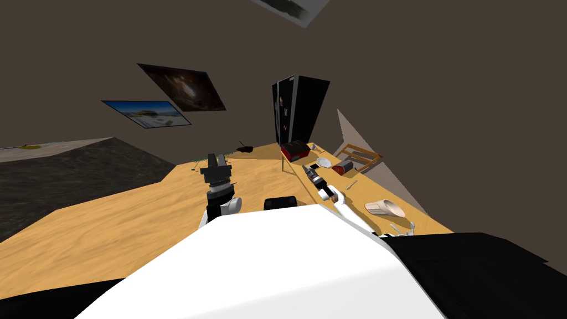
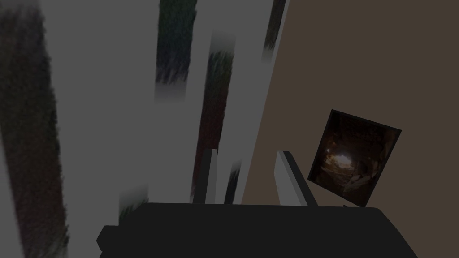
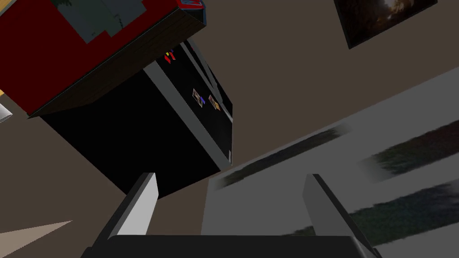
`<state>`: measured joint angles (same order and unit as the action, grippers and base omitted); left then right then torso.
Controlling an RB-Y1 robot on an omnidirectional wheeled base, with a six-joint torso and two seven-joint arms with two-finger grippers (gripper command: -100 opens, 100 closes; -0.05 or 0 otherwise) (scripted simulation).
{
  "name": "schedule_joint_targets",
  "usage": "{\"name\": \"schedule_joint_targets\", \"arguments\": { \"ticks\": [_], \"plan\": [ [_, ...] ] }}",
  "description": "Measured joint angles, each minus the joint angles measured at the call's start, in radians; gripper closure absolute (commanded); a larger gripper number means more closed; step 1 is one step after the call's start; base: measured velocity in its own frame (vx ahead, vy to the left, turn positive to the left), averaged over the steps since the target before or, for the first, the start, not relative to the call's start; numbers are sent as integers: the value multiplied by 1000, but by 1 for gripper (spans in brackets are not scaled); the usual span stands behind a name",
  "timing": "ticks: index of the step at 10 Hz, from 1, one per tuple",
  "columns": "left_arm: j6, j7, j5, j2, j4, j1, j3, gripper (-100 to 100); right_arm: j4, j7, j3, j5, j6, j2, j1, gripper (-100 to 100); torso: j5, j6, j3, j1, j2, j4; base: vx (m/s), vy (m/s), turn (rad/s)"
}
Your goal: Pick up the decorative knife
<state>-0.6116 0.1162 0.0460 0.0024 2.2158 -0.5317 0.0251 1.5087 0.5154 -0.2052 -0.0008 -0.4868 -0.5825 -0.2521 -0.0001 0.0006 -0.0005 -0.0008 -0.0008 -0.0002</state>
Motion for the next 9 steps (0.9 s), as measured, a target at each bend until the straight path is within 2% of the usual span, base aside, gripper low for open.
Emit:
{"name": "schedule_joint_targets", "arguments": {
  "ticks": [2,5,7,9],
  "plan": [
    [0,0,0,0,0,0,0,0,-80,18,-40,18,-9,-35,32,-100,0,0,0,-1,-1,0,17,-23,19],
    [0,0,0,0,0,0,0,0,-151,40,-81,38,10,-61,53,-100,0,0,0,0,1,0,5,-19,6],
    [0,0,0,0,0,0,0,0,-209,48,-109,51,1,-81,69,-100,0,0,0,0,1,0,5,-18,2],
    [0,0,0,0,0,0,0,0,-288,64,-154,74,-5,-100,94,-100,0,0,0,-1,0,0,7,-34,-2]
  ]
}}
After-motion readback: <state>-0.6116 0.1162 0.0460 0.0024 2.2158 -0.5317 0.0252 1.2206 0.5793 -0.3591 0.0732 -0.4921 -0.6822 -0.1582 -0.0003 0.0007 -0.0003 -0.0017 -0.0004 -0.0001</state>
